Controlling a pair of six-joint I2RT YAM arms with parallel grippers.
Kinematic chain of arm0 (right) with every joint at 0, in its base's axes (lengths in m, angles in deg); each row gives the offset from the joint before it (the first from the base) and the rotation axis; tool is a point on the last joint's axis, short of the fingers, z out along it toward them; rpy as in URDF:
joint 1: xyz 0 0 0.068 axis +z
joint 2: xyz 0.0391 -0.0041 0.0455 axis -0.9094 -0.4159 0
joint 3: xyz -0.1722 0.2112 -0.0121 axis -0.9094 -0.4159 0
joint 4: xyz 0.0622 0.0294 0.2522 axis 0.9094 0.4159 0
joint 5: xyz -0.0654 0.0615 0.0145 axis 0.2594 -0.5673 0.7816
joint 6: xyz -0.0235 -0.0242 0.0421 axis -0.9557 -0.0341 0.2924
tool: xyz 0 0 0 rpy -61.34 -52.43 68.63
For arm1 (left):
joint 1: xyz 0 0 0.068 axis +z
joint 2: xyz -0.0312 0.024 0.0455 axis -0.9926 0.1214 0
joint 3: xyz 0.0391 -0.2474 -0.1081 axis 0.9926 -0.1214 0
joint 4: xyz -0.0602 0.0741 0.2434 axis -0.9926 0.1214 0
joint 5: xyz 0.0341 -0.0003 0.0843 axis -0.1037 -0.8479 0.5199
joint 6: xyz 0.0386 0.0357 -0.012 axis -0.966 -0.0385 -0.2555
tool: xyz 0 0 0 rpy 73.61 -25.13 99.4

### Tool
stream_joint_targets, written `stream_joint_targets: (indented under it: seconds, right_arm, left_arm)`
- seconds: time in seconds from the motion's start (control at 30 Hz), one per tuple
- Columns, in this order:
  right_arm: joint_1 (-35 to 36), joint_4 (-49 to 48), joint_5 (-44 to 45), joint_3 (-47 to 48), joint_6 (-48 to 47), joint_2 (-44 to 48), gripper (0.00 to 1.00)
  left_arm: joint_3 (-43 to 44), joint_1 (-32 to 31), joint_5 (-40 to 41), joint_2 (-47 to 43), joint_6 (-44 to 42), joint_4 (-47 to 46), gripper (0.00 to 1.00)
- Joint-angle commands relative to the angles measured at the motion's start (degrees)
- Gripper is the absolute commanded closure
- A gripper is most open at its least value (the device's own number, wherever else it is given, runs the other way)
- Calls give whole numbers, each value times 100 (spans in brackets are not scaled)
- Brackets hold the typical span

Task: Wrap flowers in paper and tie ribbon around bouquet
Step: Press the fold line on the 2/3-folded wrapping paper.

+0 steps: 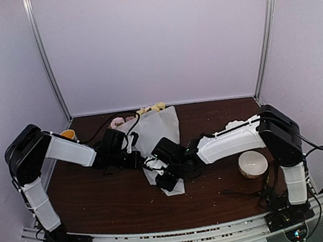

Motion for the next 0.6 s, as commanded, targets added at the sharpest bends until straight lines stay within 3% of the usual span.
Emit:
stream_joint_targets:
  seconds: [0.0, 0.2, 0.33, 0.57]
  right_arm:
    - [132, 225, -298, -690, -245, 328, 91]
    - [284, 633, -856, -1390, -958, 1410, 91]
    - [257, 910, -1065, -1224, -1308, 1782, 87]
    - [-228, 424, -243, -506, -476, 1100, 86]
  left_arm:
    - [-10, 45, 98, 46, -54, -151, 100]
    - [8, 39, 105, 83, -102, -159, 100]
    - [-17, 40, 128, 83, -83, -188, 100]
    - [-59, 44, 44, 78, -64, -308, 100]
